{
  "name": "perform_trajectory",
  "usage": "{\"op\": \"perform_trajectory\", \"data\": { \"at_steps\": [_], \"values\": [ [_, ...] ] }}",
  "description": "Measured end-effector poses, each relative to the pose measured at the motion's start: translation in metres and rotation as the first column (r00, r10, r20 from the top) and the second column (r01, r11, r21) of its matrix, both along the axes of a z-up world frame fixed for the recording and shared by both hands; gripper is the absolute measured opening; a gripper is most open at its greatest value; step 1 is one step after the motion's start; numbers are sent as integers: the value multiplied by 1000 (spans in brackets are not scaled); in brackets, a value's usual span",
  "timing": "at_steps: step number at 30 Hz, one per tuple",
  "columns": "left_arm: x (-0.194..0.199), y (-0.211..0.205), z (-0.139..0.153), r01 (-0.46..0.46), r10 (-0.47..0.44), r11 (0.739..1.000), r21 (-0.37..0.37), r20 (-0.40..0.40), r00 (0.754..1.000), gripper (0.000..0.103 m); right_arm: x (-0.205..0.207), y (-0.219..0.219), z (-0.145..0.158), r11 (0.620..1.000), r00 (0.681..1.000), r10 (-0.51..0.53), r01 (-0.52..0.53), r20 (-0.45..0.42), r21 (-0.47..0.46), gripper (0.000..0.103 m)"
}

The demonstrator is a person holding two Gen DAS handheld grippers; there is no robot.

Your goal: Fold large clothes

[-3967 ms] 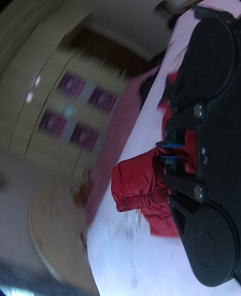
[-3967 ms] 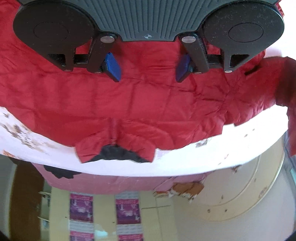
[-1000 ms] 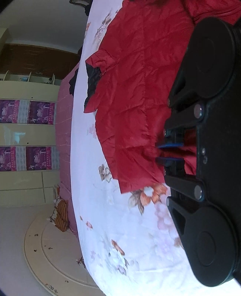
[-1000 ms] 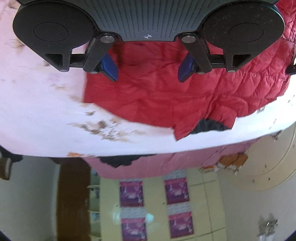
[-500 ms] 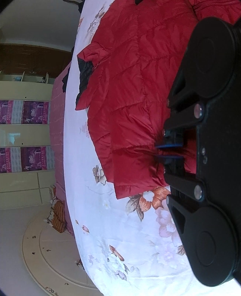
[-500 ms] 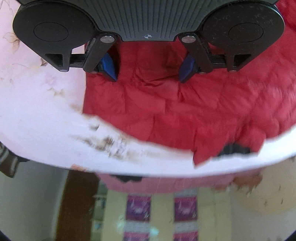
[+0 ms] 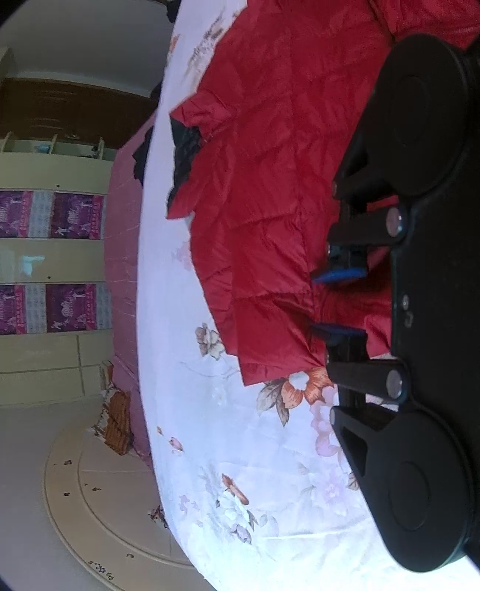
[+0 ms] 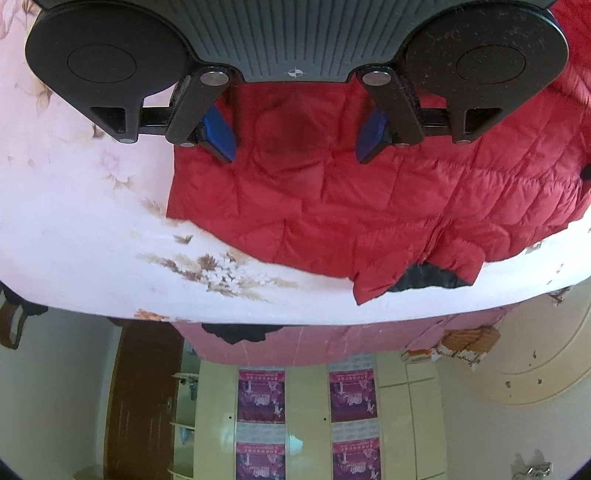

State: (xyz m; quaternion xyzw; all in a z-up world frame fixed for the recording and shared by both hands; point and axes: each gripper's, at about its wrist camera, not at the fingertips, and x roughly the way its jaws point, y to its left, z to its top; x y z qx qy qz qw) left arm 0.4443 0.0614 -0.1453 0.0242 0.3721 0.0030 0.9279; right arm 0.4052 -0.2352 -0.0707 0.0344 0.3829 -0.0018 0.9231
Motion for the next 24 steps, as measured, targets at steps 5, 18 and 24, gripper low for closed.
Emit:
{"op": "perform_trajectory", "data": {
  "at_steps": [5, 18, 24],
  "values": [
    [-25, -10, 11, 29, -29, 999, -30, 29, 999, 25, -17, 6, -2, 1000, 1000, 29, -29, -6, 1, 71],
    [-22, -29, -22, 50, -48, 998, 36, -48, 998, 28, -8, 0, -37, 999, 993, 30, -33, -110, -31, 72],
    [-23, -37, -20, 18, -14, 997, 72, -61, 998, 28, -2, -3, -35, 997, 989, 65, -69, -135, -28, 72]
  ]
}}
